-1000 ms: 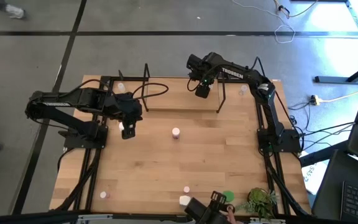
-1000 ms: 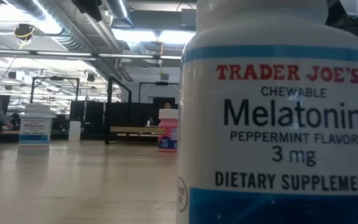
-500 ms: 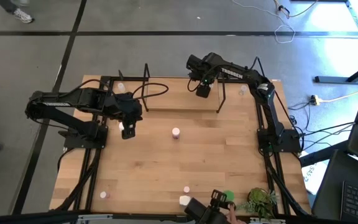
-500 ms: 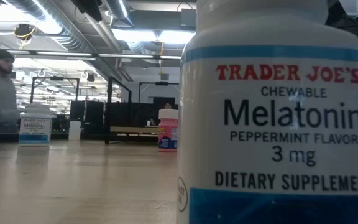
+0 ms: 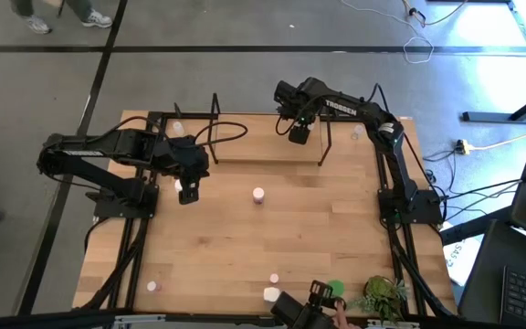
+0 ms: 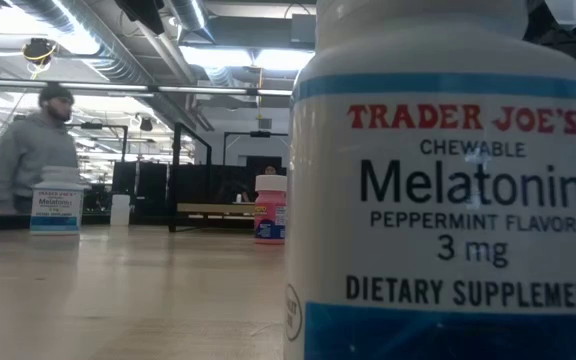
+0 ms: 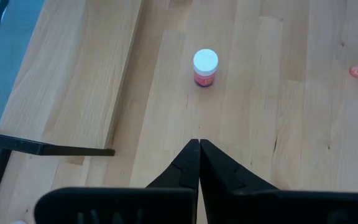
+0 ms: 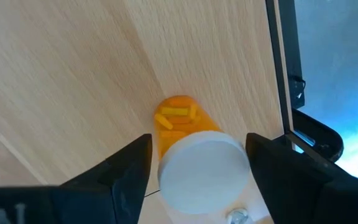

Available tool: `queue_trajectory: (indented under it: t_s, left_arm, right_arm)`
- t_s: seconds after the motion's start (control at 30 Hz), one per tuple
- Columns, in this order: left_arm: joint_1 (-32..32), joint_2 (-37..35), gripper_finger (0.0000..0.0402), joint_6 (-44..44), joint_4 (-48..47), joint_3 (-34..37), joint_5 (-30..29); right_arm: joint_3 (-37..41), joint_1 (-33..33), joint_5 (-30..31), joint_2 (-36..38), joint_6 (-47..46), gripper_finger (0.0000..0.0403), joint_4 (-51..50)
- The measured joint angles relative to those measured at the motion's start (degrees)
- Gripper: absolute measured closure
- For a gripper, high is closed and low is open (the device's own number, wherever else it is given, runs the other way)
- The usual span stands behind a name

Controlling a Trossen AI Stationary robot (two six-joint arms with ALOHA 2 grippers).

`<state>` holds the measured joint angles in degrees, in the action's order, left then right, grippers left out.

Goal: Pick and place medicine bottles onto shelf by color
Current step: Put the orange pill bottle on the shelf, then put the white and pink pill bottle on the shelf

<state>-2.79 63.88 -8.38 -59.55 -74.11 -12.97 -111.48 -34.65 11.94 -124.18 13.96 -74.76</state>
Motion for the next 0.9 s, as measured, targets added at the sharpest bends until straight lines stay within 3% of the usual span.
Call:
queue_trajectory:
  t_s: [0.37, 0.9]
  left_arm:
    - [0.0, 0.0, 0.0401, 0.0, 0.0, 0.0, 0.0]
    - [0.0, 0.0, 0.0401, 0.0, 0.0, 0.0, 0.0]
  right_arm:
    - [-1.5, 0.0, 0.0, 0.1, -0.2, 0.0141, -0.6]
    - [-14.1, 0.9, -2.4, 0.2, -1.9, 0.0141, -6.1]
